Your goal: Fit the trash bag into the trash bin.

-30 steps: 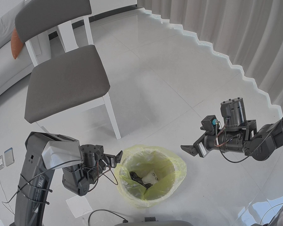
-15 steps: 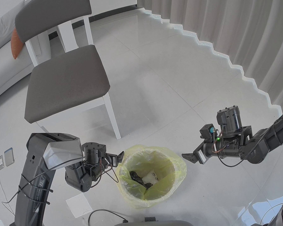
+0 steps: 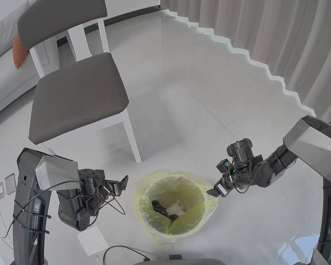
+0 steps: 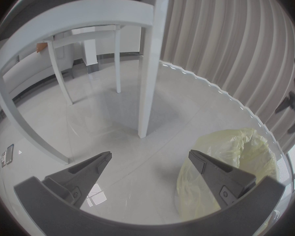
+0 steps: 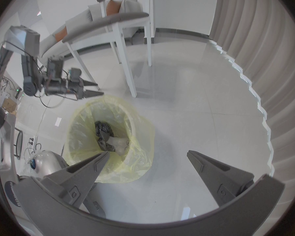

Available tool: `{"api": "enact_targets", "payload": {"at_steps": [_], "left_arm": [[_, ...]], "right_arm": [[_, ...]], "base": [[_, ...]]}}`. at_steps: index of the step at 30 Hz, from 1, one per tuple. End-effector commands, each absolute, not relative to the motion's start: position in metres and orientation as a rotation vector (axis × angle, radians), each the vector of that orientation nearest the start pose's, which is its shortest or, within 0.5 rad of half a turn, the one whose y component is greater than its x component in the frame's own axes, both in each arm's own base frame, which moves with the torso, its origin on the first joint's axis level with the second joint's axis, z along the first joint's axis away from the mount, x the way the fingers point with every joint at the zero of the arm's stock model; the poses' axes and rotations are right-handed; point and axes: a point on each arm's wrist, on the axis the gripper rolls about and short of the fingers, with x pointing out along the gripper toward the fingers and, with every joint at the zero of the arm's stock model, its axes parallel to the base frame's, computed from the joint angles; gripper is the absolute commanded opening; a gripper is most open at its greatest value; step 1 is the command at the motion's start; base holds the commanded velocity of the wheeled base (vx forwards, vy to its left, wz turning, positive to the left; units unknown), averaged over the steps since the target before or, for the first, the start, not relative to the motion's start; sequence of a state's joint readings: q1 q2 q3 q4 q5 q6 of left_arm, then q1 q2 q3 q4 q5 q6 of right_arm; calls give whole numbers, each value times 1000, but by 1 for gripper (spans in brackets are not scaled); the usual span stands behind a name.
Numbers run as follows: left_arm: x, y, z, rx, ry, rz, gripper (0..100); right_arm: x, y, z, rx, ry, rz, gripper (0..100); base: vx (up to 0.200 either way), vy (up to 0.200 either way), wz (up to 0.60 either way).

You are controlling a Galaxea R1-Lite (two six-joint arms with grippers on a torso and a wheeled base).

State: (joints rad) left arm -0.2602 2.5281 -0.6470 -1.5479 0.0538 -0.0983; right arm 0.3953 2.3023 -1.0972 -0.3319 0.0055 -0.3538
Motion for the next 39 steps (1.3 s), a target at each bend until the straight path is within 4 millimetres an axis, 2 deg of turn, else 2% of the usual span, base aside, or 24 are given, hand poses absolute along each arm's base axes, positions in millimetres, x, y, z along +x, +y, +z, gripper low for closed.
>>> {"api": "enact_targets", "payload": {"at_steps": [1,5,14,19,23,24,26,27,32,33,34,35,38,39], "left_arm": [[339,-80,-41,-63,344,-162,100],[337,-82,-32,-67,323,-169,100],[332,-89,-27,-64,324,-185,100],[330,-90,-25,-71,323,-187,100],[326,-90,-14,-84,308,-196,100],[326,-90,-14,-84,308,-196,100],[324,-90,4,-105,261,-201,100],[322,-92,9,-113,250,-208,100],[288,-107,56,-126,169,-297,100],[286,-108,60,-127,163,-302,100],[273,-111,75,-130,130,-328,100],[263,-112,83,-124,118,-348,100],[234,-109,96,-99,136,-380,100],[229,-108,98,-93,139,-386,100]], "right_arm": [[401,152,-36,-535,910,514,100],[420,156,-43,-557,936,501,100],[442,168,-45,-584,997,525,100],[439,166,-47,-586,1027,521,100],[429,149,-8,-564,991,497,100],[429,149,-8,-564,991,497,100],[417,134,31,-544,923,466,100],[414,130,40,-538,907,458,100],[375,103,113,-506,795,402,100],[372,101,118,-504,786,399,100],[353,94,141,-496,741,383,100],[338,88,155,-480,704,367,100],[297,77,182,-406,601,330,100],[291,75,186,-393,581,325,100]], "base": [[0,0,0],[0,0,0],[0,0,0],[0,0,0],[0,0,0],[0,0,0],[0,0,0],[0,0,0],[0,0,0],[0,0,0],[0,0,0],[0,0,0],[0,0,0],[0,0,0]]}}
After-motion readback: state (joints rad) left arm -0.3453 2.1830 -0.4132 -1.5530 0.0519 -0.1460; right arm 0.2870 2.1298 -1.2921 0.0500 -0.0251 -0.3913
